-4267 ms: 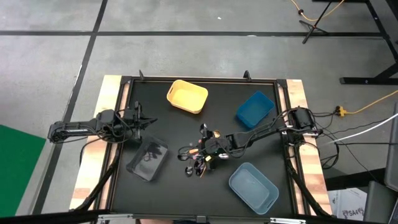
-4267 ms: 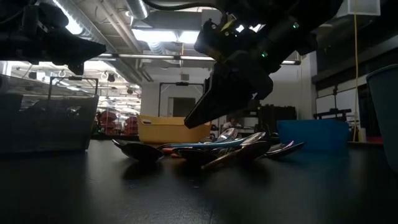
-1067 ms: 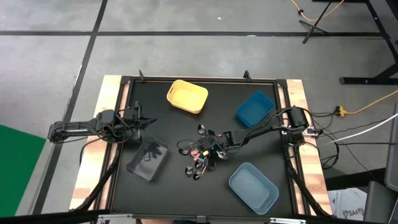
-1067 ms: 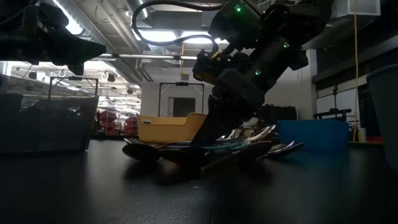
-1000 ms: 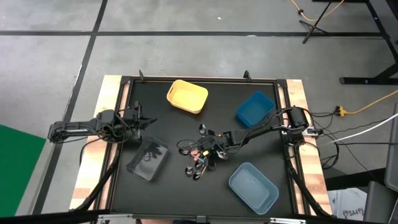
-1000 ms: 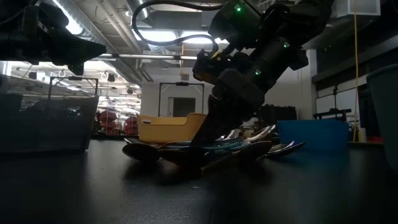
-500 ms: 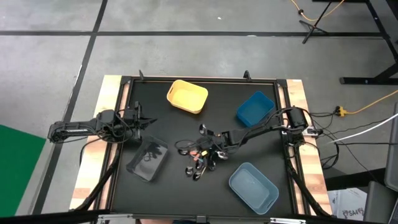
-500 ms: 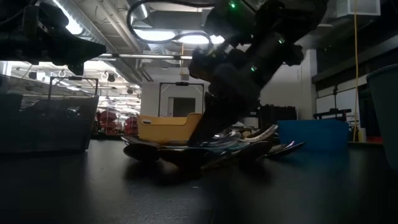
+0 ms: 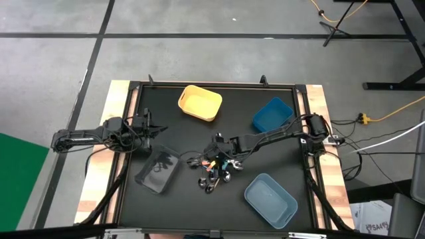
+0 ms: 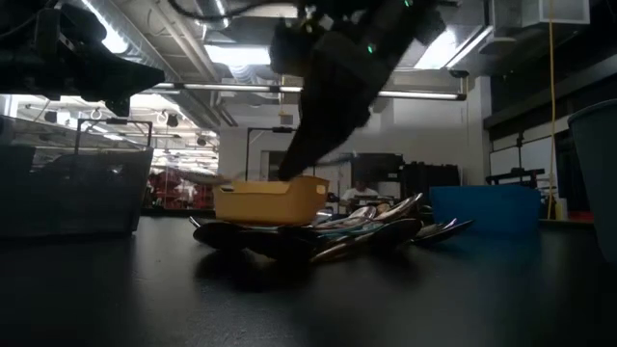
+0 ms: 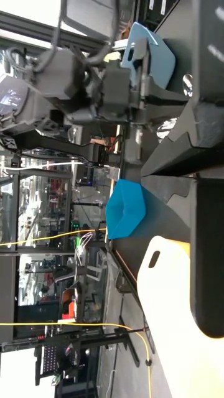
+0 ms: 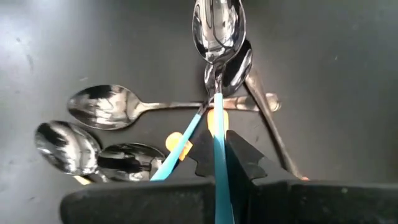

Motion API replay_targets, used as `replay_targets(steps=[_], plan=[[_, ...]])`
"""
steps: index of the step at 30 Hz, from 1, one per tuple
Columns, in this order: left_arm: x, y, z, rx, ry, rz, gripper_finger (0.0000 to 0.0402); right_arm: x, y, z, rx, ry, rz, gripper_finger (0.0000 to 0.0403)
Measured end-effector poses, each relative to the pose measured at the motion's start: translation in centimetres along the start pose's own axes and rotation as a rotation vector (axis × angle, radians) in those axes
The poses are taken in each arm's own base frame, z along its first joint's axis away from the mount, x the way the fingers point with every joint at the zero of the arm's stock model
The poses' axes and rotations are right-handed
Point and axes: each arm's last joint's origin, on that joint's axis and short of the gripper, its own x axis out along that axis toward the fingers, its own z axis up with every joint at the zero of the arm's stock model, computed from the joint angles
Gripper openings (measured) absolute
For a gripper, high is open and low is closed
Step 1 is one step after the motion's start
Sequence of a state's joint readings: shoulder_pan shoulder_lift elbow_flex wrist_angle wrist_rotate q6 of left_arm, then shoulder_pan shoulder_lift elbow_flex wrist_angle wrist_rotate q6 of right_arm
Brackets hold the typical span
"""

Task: Sort silverware by color (type)
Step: Put the light blue spoon into the blue bin

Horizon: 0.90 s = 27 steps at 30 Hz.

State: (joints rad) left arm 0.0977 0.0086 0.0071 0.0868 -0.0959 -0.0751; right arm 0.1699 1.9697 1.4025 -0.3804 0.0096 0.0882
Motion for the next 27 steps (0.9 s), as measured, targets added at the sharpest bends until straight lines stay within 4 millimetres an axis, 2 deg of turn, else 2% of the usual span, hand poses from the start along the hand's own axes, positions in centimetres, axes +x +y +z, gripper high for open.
replay_targets(steps=[7, 12, 19, 27], plan=[[0.0, 0.0, 0.0, 0.0, 0.0, 0.0, 0.0, -2.9, 0.1, 1.6, -0.1, 0.107, -0.003, 0.0001], [0.0, 0.0, 0.0, 0.0, 0.003, 0.0, 0.0, -7.0, -0.1, 1.4, -0.145, 0.142, -0.05, 0.0001], [0.0, 0.0, 0.0, 0.0, 0.003, 0.013, 0.0, -13.2, -1.6, -1.5, -0.149, 0.241, -0.174, 0.0001], [0.0, 0.2, 0.0, 0.0, 0.0, 0.053, 0.0, -17.8, -5.7, -6.9, -0.136, 0.282, -0.232, 0.0001]])
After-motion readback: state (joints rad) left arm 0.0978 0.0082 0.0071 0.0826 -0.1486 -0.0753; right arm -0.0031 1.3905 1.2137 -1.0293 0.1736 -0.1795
